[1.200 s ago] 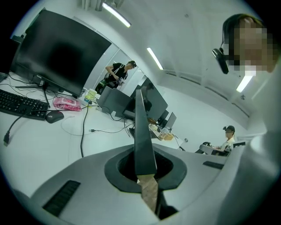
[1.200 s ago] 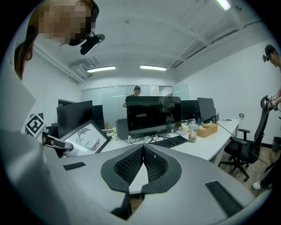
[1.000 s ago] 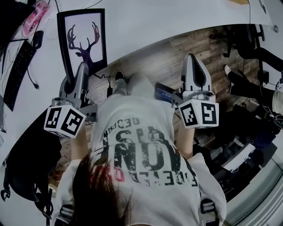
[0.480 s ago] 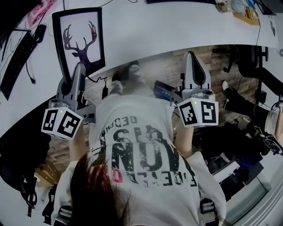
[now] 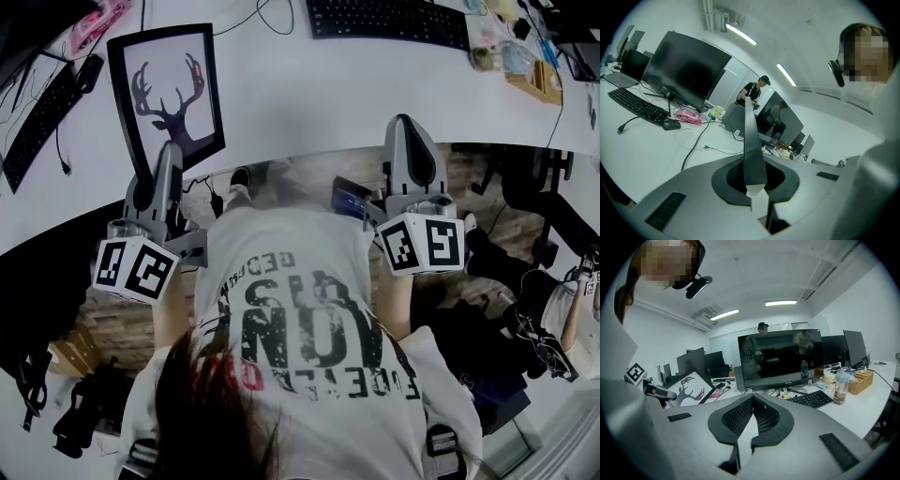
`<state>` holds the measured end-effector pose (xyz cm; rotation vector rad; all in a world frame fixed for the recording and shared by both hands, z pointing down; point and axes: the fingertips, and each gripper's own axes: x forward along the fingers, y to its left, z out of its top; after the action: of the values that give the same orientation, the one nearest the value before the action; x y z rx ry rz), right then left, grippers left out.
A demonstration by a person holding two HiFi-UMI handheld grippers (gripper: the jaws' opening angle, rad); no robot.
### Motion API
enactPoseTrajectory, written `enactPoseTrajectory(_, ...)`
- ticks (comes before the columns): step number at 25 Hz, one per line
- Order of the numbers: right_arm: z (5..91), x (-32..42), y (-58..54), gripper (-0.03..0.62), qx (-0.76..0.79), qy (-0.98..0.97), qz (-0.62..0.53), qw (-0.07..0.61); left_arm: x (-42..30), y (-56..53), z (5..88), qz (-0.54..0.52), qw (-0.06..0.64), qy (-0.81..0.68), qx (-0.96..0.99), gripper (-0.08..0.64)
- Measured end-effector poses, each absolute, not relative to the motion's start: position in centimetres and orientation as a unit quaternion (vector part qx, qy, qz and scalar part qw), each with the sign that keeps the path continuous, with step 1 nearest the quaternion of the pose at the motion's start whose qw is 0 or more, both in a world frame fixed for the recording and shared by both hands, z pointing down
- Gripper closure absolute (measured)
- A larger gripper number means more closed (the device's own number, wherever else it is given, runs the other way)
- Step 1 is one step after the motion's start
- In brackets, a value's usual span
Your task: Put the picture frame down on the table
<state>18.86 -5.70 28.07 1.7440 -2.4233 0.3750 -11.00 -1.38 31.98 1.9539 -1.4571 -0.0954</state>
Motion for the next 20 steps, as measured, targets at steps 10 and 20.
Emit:
enactPoseTrajectory(10, 28.0, 21.0, -8.8, 0.591, 0.540, -0.830, 0.118, 0.073, -9.2, -1.4, 31.3, -0.057, 0.332, -0.605, 0.722, 0.543)
enactPoseTrajectory(20, 27.9, 20.3, -11.1, 0.591, 0.538, -0.831, 0.119, 0.072, -9.9, -3.1, 31.7, -0.059, 0.337, -0.610, 0.715, 0.543)
